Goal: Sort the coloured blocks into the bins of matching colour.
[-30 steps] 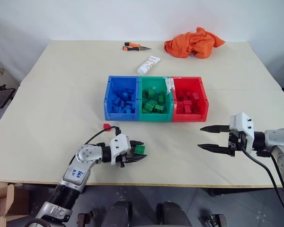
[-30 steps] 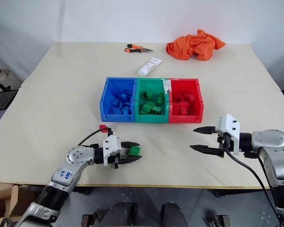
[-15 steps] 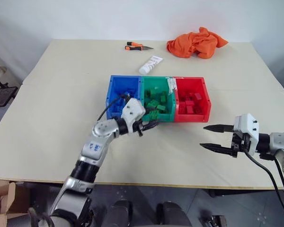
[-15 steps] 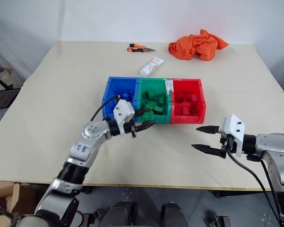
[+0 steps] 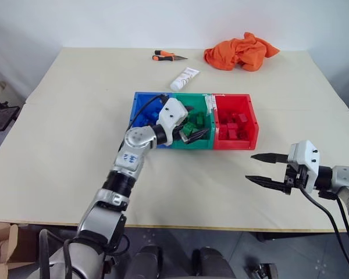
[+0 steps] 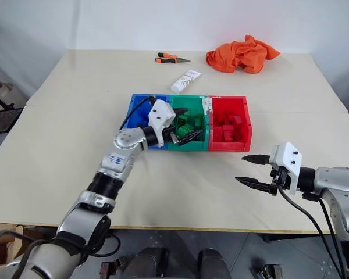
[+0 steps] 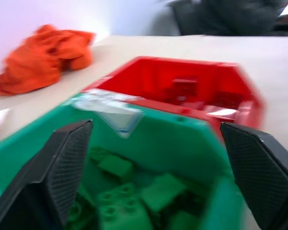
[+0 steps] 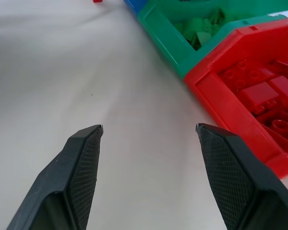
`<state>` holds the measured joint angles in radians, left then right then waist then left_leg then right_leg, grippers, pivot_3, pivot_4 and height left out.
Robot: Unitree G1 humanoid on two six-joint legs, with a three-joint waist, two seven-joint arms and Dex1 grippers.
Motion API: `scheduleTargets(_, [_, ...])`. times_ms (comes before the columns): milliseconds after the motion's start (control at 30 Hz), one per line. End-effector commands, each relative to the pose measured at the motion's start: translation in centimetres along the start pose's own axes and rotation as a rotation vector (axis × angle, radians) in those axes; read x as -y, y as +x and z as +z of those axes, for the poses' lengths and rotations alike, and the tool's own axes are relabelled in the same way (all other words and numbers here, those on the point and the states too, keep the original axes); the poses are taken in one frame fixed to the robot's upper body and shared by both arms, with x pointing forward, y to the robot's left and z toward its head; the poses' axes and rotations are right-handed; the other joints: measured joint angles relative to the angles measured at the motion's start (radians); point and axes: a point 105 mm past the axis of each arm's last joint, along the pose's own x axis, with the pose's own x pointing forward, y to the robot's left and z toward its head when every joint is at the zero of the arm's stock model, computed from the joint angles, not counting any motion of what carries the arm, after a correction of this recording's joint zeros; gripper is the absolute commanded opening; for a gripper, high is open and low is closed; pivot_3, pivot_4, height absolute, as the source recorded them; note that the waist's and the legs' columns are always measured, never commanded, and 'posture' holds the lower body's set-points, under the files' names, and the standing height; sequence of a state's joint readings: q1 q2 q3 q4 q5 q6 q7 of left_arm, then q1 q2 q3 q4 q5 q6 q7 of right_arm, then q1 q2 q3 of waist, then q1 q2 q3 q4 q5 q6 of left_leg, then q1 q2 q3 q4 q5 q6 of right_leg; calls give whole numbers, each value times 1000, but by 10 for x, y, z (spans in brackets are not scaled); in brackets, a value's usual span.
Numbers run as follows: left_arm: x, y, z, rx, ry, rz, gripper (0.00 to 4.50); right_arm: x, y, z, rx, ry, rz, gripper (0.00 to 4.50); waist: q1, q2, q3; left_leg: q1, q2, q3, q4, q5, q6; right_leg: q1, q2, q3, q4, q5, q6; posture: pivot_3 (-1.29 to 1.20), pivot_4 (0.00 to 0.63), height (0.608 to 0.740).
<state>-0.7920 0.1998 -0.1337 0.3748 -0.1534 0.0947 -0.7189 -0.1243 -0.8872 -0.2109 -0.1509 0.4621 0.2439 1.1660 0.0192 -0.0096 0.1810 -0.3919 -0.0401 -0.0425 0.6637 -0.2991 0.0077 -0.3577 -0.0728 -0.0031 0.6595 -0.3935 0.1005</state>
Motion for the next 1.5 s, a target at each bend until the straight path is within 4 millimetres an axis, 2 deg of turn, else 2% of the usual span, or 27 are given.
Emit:
scheduleTargets(33, [13,-27,24,47,-45,-87,4490,4,-3,9,32,-28,-8,3247,-2,0,0,0,0,0,0,0,0,0,0,0,0,0,0,0,150,740])
scheduleTargets(133, [27,-61,19,-17,-128,-120,4490,7,-1,9,37,-27,5,3247,-7,1,0,0,0,0,0,0,-1,0,0,2,0,0,0,0,150,740])
scheduleTargets(300, [45,-132,-16,-204,-234,-81,4490,8,3,11,59,-29,47,3247,-16,1,-1,2,0,-2,-1,0,0,1,0,2,-1,0,0,0,150,740])
scheduleTargets(367, [48,-152,-25,-257,-251,-58,4490,9,4,11,63,-31,55,3247,-18,1,0,2,0,-2,-1,0,0,2,0,3,-1,0,0,0,150,740])
scheduleTargets(467, [37,-184,-31,-314,-253,45,4490,11,6,12,64,-34,65,3247,-13,1,0,2,0,-3,-1,0,0,2,-1,2,-2,0,0,0,150,740])
scheduleTargets(533, [16,-213,-32,-359,-207,179,4490,13,8,12,60,-34,75,3247,-16,1,0,2,0,-2,-1,0,1,3,-1,2,-3,0,0,0,150,740])
scheduleTargets(600, [7,-230,-36,-387,-193,256,4490,15,10,12,61,-34,84,3247,-18,1,-1,2,0,-3,-2,0,0,2,-1,2,-4,0,0,0,150,740])
scheduleTargets(667, [0,-232,-42,-403,-165,299,4490,15,13,12,63,-36,95,3247,-17,2,-1,2,0,-2,-3,0,0,2,-1,2,-4,0,0,0,150,740])
scheduleTargets(800, [-10,-212,-52,-371,-154,335,4490,17,16,14,67,-39,99,3247,-7,1,-1,1,-1,-2,-2,0,1,2,-2,2,-4,0,0,0,150,740])
scheduleTargets(1000, [-13,-180,-75,-348,-154,276,4490,18,14,16,62,-46,90,3247,-6,1,0,1,-1,-2,-2,-1,1,1,-2,0,-2,0,0,0,150,740])
scheduleTargets(1233, [-21,-165,-98,-369,-148,235,4490,16,10,15,53,-43,70,3247,-13,1,-1,1,0,-2,-1,0,0,0,-2,-1,0,0,0,0,150,740])
scheduleTargets(1333, [-20,-160,-98,-357,-156,216,3915,16,8,16,51,-44,60,3247,-16,1,-1,1,-1,-2,-1,0,0,1,-2,-1,0,0,0,0,150,740])
scheduleTargets(1500, [-12,-161,-98,-360,-172,159,2325,14,3,15,41,-42,38,3247,-17,2,-1,1,-1,-2,0,0,0,1,-2,-1,0,0,0,0,150,740])
